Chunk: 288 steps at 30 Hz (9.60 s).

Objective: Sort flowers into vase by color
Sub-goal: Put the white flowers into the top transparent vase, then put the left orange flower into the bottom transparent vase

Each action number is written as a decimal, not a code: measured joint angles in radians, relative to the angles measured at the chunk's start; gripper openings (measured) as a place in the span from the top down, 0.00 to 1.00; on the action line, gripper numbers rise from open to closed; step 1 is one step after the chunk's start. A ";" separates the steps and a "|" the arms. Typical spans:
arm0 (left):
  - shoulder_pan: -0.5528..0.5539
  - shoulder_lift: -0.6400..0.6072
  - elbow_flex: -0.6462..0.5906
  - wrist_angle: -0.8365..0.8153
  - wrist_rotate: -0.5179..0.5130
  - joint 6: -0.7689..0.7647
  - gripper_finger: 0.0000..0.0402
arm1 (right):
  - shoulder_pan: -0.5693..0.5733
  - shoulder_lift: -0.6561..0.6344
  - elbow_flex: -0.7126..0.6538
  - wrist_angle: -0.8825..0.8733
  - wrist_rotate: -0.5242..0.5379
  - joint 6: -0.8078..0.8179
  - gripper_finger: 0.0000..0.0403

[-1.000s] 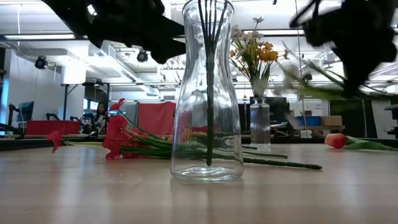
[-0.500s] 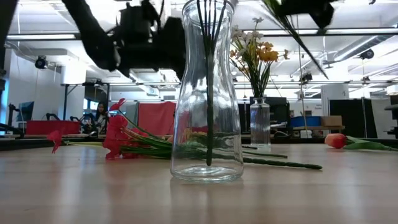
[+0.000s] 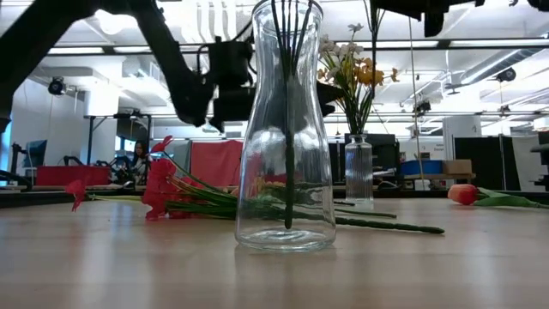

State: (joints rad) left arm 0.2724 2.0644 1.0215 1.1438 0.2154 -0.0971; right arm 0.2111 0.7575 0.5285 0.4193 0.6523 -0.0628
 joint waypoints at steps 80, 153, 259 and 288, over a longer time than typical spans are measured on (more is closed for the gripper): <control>0.031 0.274 0.358 -0.271 -0.270 0.011 0.11 | -0.216 -0.015 0.033 -0.161 -0.177 0.089 0.96; 0.032 0.274 0.357 -0.293 -0.284 0.020 0.40 | -0.500 0.271 0.029 0.177 -0.075 -0.121 0.96; 0.032 0.273 0.357 -0.291 -0.284 0.009 0.40 | -0.500 0.281 0.039 -0.256 -0.077 0.027 0.97; 0.032 0.273 0.357 -0.295 -0.284 0.002 0.39 | -0.497 0.208 0.077 -0.412 -0.140 0.143 0.41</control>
State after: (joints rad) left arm 0.3046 2.3379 1.3788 0.8490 -0.0689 -0.0954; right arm -0.2858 0.9659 0.6052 0.0077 0.5128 0.0800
